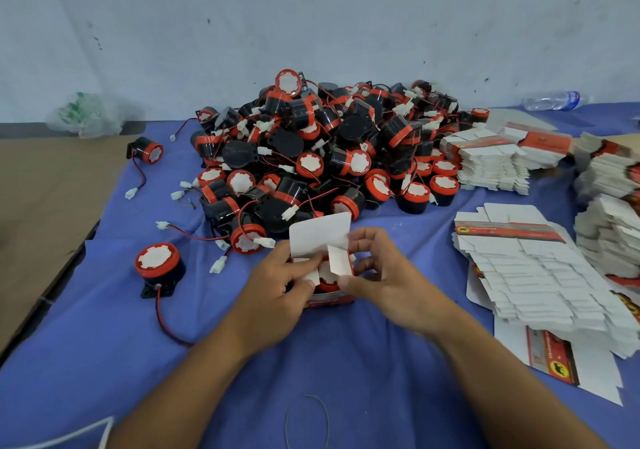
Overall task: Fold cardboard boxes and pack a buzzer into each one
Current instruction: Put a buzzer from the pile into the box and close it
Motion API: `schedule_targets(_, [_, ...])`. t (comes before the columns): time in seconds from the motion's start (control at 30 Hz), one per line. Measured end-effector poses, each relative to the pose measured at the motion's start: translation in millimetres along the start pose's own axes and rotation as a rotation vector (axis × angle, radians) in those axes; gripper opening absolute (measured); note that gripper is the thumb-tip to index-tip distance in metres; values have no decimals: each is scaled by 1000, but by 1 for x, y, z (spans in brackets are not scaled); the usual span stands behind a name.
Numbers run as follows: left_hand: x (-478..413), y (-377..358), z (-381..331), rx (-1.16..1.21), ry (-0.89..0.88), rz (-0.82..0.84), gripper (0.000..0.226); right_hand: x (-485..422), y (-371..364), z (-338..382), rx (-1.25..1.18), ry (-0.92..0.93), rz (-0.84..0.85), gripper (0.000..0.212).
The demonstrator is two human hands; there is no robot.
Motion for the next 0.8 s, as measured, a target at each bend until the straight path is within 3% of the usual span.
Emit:
schedule_targets(0.1, [3, 2, 1, 157, 10, -14, 29, -1, 3, 1, -63, 32, 43, 83])
schedule_targets(0.23, [1, 6, 3, 292, -61, -38, 45, 0, 0, 2, -111, 34, 102, 51])
schedule_targets(0.33, [1, 11, 8, 277, -94, -30, 49, 1, -2, 3, -127, 56, 101, 44])
schedule_targets(0.5, [2, 15, 8, 59, -123, -69, 37, 2, 0, 4, 202, 164, 25, 21])
schedule_targets(0.6, [2, 16, 13, -17, -62, -32, 16, 3, 1, 5, 240, 142, 63, 38])
schedule_targets(0.67, [4, 18, 17, -14, 9, 45, 30, 4, 1, 5, 221, 113, 97, 50])
schedule_targets(0.73, [6, 18, 19, -38, 36, 114, 49, 5, -1, 5, 290, 131, 93, 48])
schedule_targets(0.8, [6, 18, 15, -42, -1, 111, 43, 3, -2, 3, 281, 142, 78, 43])
Point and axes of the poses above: each hand's wrist, its own x-axis away from the middle knuckle, its own y-axis out of the back of the hand, z = x × y, the point moved 4 cm from there along -x, towards the middle knuckle, and after that the axes turned 11 degrees about z, right-handed, at the moved point
